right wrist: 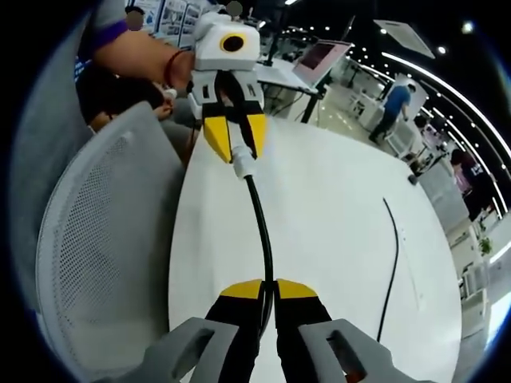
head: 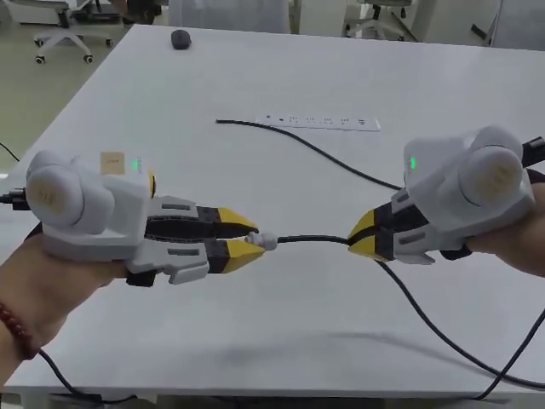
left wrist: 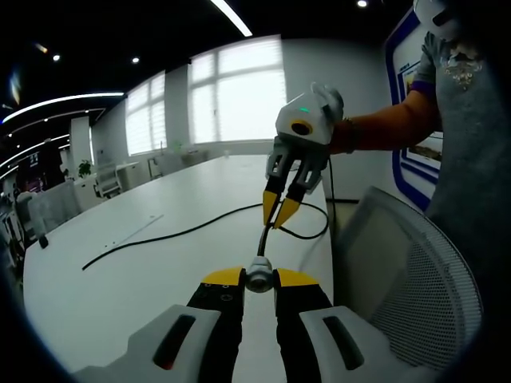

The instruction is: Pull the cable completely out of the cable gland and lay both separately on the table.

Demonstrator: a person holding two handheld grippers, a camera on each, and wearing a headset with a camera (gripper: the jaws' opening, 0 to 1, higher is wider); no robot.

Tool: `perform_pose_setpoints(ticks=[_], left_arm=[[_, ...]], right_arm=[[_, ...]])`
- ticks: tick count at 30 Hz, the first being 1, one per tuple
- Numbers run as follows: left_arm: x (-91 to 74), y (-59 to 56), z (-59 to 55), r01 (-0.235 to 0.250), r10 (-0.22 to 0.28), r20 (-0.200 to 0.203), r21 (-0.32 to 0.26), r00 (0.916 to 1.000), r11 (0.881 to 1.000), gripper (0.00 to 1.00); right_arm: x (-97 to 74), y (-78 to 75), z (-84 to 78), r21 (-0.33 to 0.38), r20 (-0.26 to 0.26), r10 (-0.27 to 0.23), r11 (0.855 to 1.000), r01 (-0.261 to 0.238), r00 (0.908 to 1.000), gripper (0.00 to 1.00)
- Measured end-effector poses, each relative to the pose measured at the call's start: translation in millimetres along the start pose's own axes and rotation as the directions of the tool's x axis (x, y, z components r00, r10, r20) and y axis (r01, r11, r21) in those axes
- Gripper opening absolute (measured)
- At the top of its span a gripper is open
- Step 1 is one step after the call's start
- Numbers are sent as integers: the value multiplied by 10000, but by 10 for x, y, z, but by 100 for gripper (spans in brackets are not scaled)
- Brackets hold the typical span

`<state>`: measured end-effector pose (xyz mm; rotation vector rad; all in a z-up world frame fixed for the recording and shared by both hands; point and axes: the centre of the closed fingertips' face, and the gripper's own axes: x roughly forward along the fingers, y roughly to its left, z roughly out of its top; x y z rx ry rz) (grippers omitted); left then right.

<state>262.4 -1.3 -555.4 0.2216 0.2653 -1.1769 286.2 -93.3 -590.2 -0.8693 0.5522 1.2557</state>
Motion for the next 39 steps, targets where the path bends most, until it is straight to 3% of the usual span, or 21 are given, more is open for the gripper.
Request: perform_pose_setpoints(ticks=[9, 17, 26, 32, 39], left_arm=[[-12, 101, -40, -121, 120, -55, -117, 9999, 9999, 14], [131, 233, -27, 49, -50, -71, -56, 10000, 10000, 14], [295, 429, -116, 221, -222, -197, -52, 9996, 9997, 15], [487, 492, -302, 529, -531, -479, -58, 9974, 9986, 15], [687, 588, -501, 679, -695, -424, -396, 9967, 9969, 15]], right_arm=[[-29, -315, -77, 855, -169, -687, 9939, 699, 9975, 0], [51, -617, 62, 1466, 341, -1000, 9847, 940, 9944, 0], [317, -960, 147, 1878, 797, -1034, 9783, 869, 9914, 0], [576, -1170, 143, 2112, 1039, -1228, 9724, 987, 9870, 0], [956, -1366, 18, 2514, 1105, -1363, 9622, 1050, 9845, 0]])
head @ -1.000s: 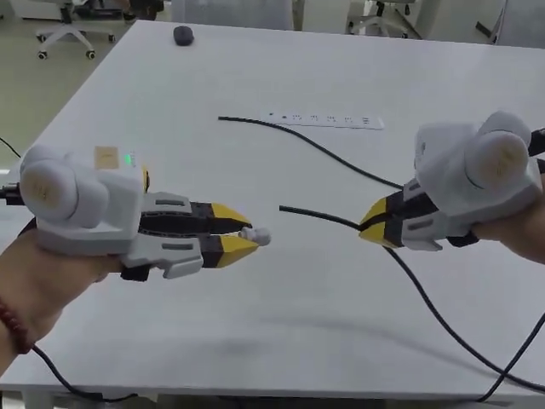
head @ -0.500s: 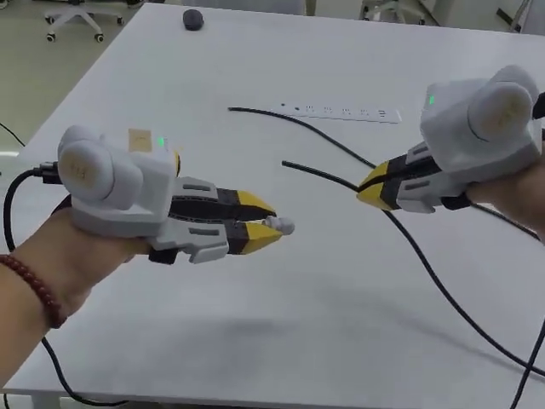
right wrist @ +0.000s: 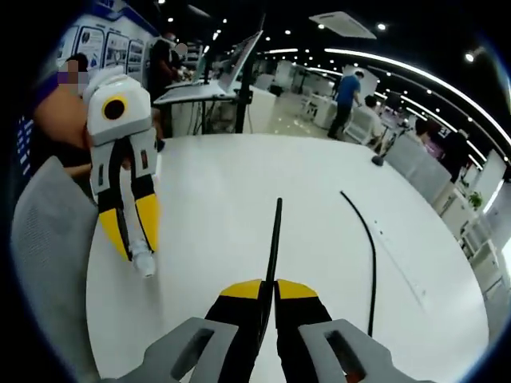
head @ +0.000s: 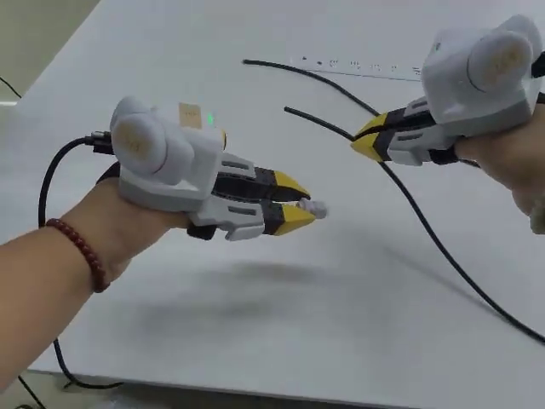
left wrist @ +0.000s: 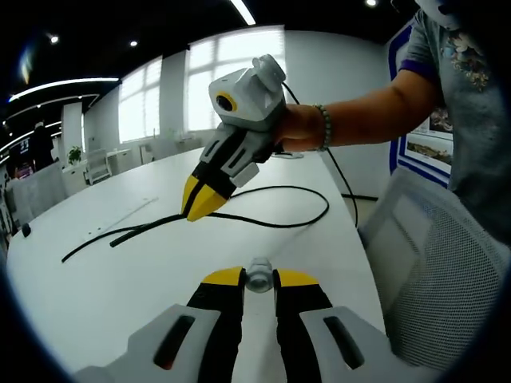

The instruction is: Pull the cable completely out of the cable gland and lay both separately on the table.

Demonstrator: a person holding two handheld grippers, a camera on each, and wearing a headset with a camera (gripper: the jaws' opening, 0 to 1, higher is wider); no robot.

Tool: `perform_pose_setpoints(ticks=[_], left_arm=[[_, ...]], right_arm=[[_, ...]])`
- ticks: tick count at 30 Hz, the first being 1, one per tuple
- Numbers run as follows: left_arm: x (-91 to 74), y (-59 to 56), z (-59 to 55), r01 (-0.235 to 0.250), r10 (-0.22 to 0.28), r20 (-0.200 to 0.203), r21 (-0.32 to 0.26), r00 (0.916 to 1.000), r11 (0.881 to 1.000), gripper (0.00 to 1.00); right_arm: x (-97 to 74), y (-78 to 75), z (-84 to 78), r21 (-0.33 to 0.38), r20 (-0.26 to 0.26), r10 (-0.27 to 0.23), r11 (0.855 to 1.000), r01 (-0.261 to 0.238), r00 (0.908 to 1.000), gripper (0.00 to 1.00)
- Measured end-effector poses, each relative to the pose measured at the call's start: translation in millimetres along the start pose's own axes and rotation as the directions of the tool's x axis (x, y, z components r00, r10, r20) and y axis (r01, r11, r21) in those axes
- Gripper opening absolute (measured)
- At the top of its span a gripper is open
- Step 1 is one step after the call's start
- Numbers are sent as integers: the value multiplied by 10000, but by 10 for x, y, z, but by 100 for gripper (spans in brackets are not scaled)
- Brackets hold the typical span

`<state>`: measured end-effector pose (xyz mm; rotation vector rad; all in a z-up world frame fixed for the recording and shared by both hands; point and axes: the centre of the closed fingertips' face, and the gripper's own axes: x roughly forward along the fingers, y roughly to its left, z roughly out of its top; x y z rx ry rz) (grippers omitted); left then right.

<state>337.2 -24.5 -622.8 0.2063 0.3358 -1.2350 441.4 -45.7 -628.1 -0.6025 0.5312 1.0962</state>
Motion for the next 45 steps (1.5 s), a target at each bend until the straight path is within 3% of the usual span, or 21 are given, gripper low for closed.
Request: perform_pose_setpoints(ticks=[6, 14, 20, 32, 45], left_arm=[[126, 66, -162, 116, -116, -18, -272, 9999, 9996, 15], [266, 74, -330, 289, -288, 33, -615, 9996, 9977, 15], [299, 32, -432, 354, -362, -85, -754, 9993, 9965, 15], [325, -16, -499, 356, -360, -28, -1029, 9993, 9941, 15], [386, -10, -662, 324, -345, -123, -1405, 9993, 9896, 15]], right_arm=[[264, -121, -213, 337, 40, -73, 9994, 72, 10000, 0], [502, -64, -430, 640, -58, -91, 9979, 95, 9999, 0], [556, -29, -560, 896, -208, -213, 9957, 231, 9996, 0], [609, -25, -666, 1107, -419, -313, 9932, 358, 9986, 0], [567, -16, -661, 1806, -44, -297, 9831, 300, 9995, 0]])
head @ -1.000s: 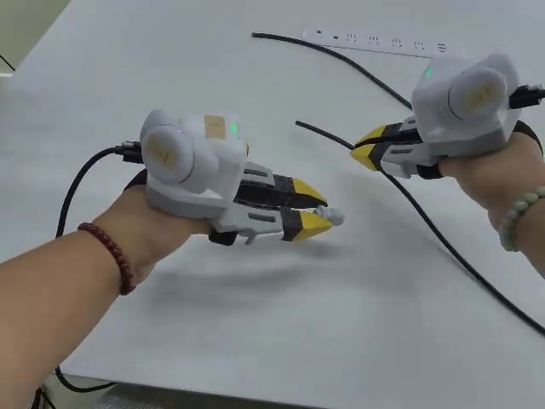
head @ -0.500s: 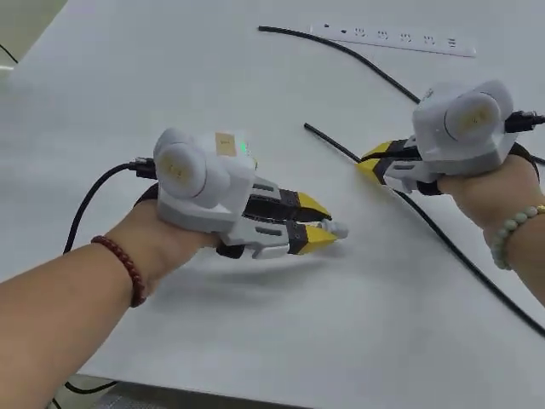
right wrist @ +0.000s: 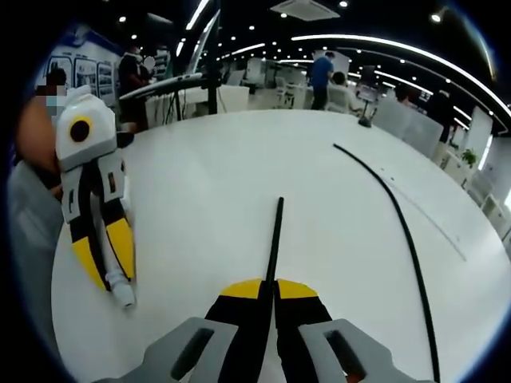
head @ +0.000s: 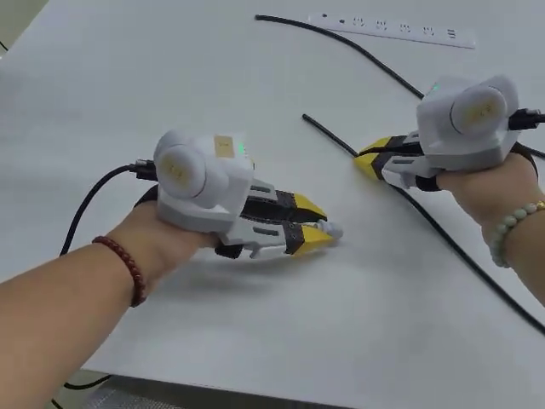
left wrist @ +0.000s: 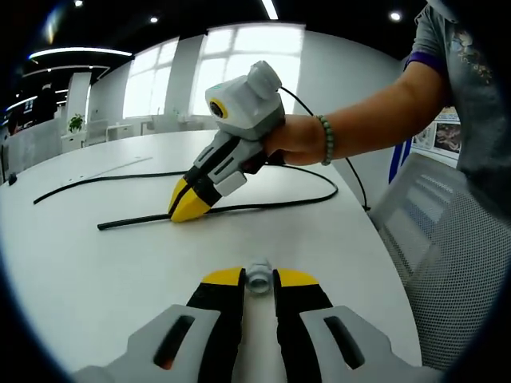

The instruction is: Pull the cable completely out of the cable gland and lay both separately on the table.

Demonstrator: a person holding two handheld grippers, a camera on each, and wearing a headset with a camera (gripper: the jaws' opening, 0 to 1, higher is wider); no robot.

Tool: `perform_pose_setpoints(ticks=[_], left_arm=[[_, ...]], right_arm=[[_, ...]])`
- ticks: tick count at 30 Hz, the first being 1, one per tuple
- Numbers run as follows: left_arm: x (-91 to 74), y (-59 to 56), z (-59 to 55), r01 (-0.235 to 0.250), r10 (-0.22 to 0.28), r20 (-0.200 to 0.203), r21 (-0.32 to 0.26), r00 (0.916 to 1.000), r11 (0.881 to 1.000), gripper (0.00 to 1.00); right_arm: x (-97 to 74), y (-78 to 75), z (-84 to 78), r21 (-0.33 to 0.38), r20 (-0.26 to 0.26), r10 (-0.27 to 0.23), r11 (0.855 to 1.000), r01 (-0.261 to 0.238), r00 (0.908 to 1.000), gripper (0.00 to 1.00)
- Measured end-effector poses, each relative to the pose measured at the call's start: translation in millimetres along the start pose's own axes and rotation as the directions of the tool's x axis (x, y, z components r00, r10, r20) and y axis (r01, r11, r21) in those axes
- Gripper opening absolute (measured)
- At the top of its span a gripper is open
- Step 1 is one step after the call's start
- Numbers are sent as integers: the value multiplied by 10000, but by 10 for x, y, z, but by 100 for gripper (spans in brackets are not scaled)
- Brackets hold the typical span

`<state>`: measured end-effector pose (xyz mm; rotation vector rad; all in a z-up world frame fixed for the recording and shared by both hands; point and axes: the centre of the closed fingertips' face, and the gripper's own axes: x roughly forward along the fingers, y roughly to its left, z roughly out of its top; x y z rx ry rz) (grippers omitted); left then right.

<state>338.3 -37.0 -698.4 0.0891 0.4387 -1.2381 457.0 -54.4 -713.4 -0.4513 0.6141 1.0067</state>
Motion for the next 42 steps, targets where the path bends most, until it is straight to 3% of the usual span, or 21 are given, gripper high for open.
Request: perform_pose_setpoints(ticks=[10, 16, 22, 34, 42], left_arm=[[5, 47, -34, -116, 123, 188, -365, 9997, 9993, 15], [-1, 137, -45, -503, 542, 382, -955, 9978, 9942, 16], [12, 139, -98, -600, 615, 150, -845, 9980, 9946, 16], [16, 177, -102, -658, 716, 441, -1221, 9965, 9903, 16], [-15, 199, -94, -820, 894, 494, -1344, 9948, 9875, 23]], right_arm=[[3, 7, 3, 245, 178, -25, 9997, 21, 9998, 0], [13, 3, -1, 443, 207, -61, 9990, 52, 9998, 0], [11, -12, -10, 603, 230, -80, 9982, 66, 9997, 2], [15, -45, -15, 816, 312, -115, 9966, 89, 9994, 6], [9, -62, -25, 1039, 417, -190, 9945, 146, 9989, 14]])
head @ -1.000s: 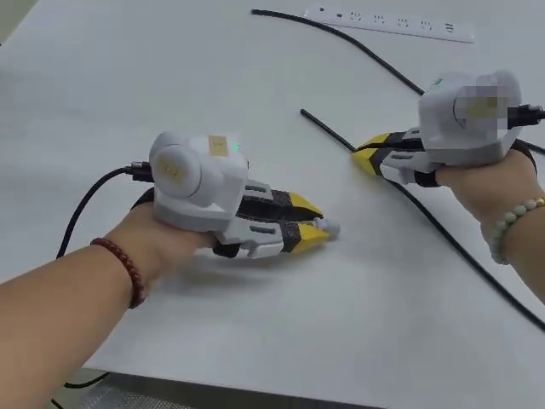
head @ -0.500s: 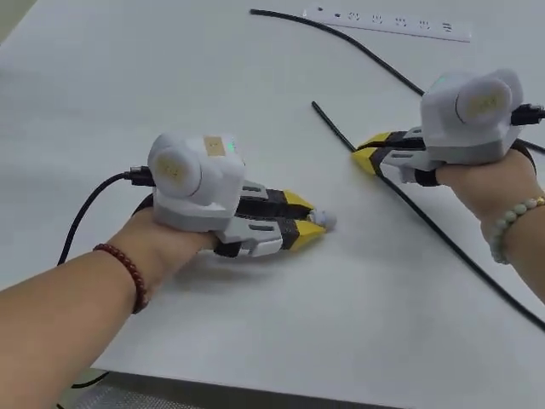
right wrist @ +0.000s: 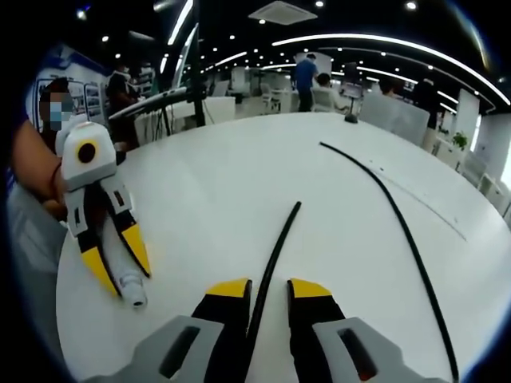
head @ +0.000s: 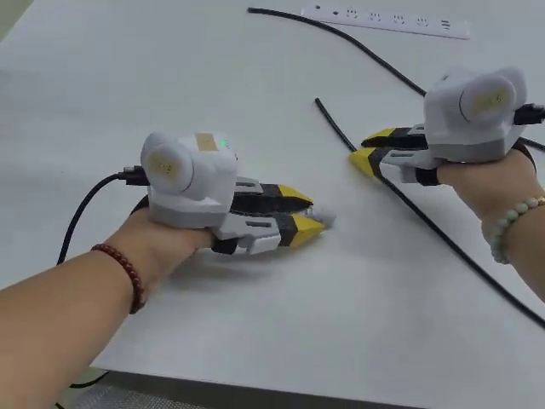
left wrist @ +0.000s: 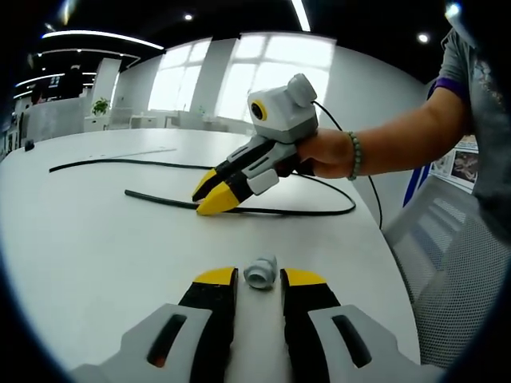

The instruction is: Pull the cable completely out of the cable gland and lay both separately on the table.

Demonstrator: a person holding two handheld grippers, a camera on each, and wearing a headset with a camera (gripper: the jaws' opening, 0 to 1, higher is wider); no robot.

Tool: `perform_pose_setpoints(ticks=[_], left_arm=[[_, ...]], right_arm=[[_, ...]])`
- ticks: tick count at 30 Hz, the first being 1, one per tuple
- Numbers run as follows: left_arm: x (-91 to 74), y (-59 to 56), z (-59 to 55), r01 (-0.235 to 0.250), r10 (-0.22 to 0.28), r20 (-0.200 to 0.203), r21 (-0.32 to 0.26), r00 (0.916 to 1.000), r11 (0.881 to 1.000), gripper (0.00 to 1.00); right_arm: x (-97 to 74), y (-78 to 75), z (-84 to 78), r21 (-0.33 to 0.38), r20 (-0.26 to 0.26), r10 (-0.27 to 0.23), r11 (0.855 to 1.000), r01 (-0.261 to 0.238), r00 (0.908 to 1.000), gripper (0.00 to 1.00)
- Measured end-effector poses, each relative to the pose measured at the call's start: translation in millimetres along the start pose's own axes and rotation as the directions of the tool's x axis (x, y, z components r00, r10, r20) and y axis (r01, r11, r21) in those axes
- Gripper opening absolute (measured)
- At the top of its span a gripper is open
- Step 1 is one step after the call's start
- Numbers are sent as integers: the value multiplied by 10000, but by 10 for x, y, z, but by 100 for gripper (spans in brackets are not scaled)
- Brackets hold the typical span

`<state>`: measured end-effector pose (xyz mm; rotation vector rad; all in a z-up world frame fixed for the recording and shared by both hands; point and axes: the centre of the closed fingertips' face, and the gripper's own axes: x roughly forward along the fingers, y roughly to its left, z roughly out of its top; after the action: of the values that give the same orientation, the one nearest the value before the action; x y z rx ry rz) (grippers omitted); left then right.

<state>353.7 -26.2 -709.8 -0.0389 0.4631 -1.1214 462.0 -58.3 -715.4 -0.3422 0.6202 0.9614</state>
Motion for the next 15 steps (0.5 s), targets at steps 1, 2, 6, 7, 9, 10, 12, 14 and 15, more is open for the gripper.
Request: perform_pose_setpoints(ticks=[1, 2, 6, 7, 9, 10, 12, 14, 15], left_arm=[[-5, -3, 1, -7, 7, -4, -6, 10000, 10000, 23], [-10, -5, 1, -15, 15, -7, -11, 10000, 10000, 24], [-43, -11, 10, -68, 68, -30, 14, 10000, 10000, 27], [-58, -12, 28, -80, 80, 6, 3, 10000, 10000, 29], [-89, -15, 63, -104, 104, 79, -19, 9999, 9999, 29], [-117, -10, 86, -153, 153, 76, 32, 9999, 9999, 30], [-160, -2, 120, -237, 237, 71, 115, 9997, 9997, 31], [-192, 3, 140, -306, 305, 68, 179, 9995, 9994, 32], [-208, 6, 150, -341, 339, 67, 212, 9994, 9992, 33]], right_arm=[[-1, 2, -2, -9, -10, -14, 10000, 14, 10000, 15], [-2, 4, -5, -18, -20, -28, 10000, 27, 10000, 16], [-18, 13, -22, 43, -23, -93, 9999, 93, 10000, 21], [-26, 17, -32, 59, -38, -110, 9999, 110, 9999, 22], [-43, 25, -51, 91, -67, -144, 9999, 145, 9999, 23], [-57, 34, -60, 85, -82, -160, 9998, 160, 9998, 23], [-86, 51, -79, 73, -111, -191, 9998, 191, 9998, 24], [-148, 56, -83, 123, -49, -363, 9993, 364, 9993, 26], [-171, 60, -81, 169, -11, -394, 9991, 394, 9992, 27]])
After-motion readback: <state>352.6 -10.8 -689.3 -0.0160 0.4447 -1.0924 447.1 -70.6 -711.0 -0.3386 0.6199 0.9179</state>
